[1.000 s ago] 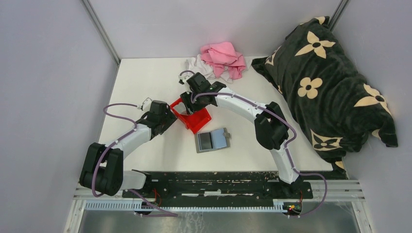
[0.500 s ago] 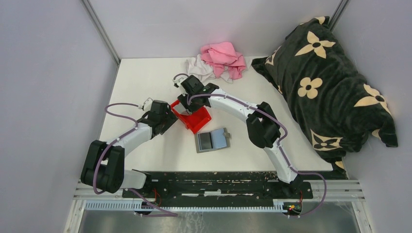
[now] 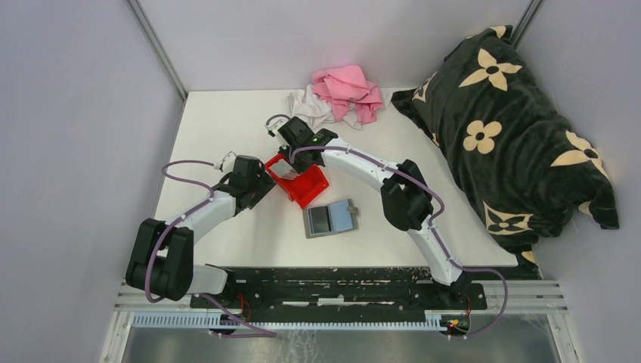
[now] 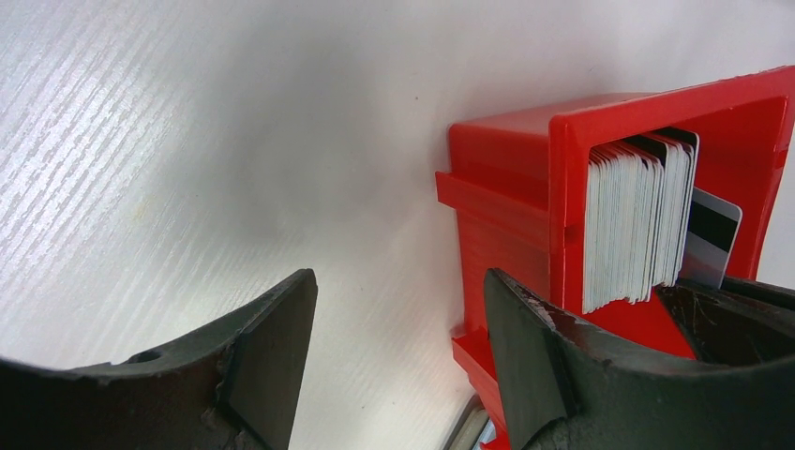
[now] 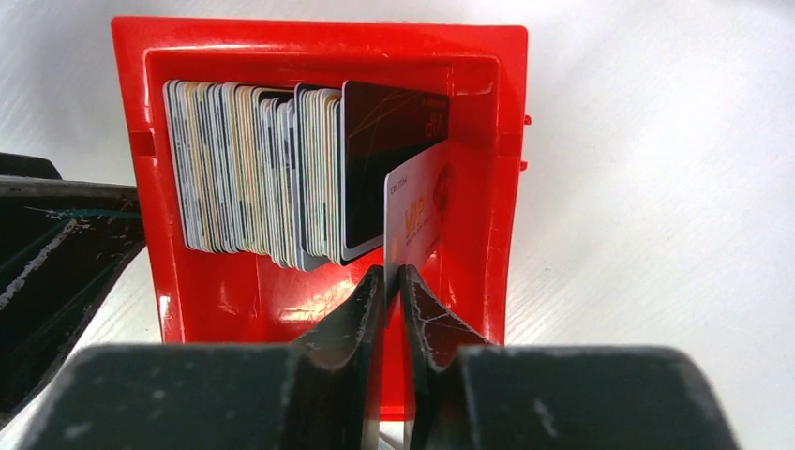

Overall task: Put the credit cards into the card holder
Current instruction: Pick up the credit card from the storage box.

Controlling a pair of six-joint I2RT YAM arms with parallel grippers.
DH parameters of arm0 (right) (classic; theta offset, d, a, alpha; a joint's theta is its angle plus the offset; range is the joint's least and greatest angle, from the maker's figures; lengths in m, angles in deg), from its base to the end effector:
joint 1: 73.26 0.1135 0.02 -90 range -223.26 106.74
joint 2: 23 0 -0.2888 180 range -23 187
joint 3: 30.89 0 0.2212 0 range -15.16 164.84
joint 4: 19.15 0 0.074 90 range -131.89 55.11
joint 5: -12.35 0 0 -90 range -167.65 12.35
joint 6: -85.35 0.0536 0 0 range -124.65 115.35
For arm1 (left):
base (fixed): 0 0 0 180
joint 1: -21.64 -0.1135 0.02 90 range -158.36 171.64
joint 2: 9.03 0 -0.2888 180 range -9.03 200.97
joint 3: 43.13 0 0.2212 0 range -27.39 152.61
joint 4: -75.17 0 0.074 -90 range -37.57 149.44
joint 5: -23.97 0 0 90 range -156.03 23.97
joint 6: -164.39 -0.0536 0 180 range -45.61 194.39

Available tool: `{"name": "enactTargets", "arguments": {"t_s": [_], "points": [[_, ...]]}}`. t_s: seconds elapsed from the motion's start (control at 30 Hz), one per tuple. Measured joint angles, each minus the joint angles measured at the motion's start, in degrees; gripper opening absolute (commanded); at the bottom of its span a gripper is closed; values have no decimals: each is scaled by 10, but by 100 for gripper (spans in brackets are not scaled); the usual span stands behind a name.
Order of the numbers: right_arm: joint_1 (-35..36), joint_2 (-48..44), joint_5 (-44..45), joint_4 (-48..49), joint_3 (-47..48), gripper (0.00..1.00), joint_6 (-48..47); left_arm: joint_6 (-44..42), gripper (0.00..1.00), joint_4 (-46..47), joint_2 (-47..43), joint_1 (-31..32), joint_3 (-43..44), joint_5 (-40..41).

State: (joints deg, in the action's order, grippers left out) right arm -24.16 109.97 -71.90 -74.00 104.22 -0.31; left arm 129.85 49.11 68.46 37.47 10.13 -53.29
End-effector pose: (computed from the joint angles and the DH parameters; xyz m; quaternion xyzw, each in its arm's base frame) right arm 0.3413 0.3858 0.2318 -0.3455 0.8812 0.1011 0.3066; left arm 0.2340 -0.0541 0.2075 -0.3523 0.8666 -0.1119 0.3351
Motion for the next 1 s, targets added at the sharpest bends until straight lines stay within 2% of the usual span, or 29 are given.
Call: {"name": "enactTargets", "arguments": {"t_s": [0.2, 0.37, 0.5, 0.67, 0.77, 1.0], "points": [[4, -1, 28, -5, 0, 1, -12, 0, 74, -1, -1, 0, 0, 0], [5, -11, 53, -15, -4, 1, -17, 0, 76, -5, -12, 0, 0, 0], [7, -52, 63, -18, -35, 1, -17, -4, 80, -16, -42, 0, 3, 2], [8, -146, 54, -22, -86, 1, -7, -36, 83, -28, -101, 0, 12, -5], [8, -227, 30, -26, -128, 1, 6, -62, 83, -24, -150, 0, 12, -44], [-9, -407, -91, -29, -271, 1, 54, -102, 81, 64, -271, 0, -45, -215]]}}
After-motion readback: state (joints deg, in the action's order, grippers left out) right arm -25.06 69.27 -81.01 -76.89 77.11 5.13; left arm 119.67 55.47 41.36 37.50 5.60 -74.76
